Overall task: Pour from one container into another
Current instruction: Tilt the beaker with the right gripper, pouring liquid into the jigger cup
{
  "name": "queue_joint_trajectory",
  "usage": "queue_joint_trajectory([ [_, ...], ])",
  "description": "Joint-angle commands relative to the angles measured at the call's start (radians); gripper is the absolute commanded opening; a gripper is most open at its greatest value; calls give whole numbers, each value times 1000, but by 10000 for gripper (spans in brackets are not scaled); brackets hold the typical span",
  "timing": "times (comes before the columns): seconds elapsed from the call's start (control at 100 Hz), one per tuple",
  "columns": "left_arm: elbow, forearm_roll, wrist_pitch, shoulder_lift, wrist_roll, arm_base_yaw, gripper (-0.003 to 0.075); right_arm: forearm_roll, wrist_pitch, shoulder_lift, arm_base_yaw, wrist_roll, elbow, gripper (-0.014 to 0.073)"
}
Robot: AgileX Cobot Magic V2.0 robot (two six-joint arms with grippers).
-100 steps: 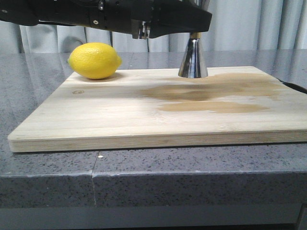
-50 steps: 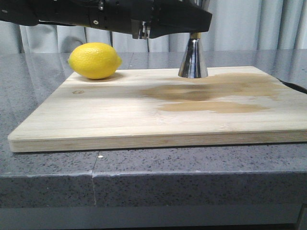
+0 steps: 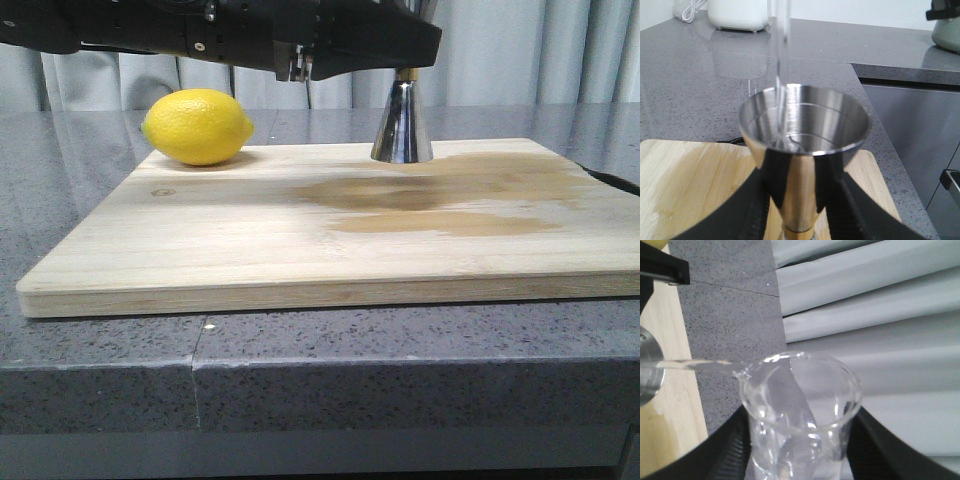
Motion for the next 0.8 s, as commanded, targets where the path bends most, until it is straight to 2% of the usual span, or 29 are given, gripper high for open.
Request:
queue_joint_trajectory([
  [0.0,-23,-73,99,-53,2,-6,178,-40,-77,-24,-1,-6,-38,318],
  [0.22,-23,-73,99,-53,2,-6,178,-87,-81,-24,-1,-8,-38,318],
  [0.79,-23,-73,99,-53,2,-6,178,-107,-114,-24,-1,-9,-38,318],
])
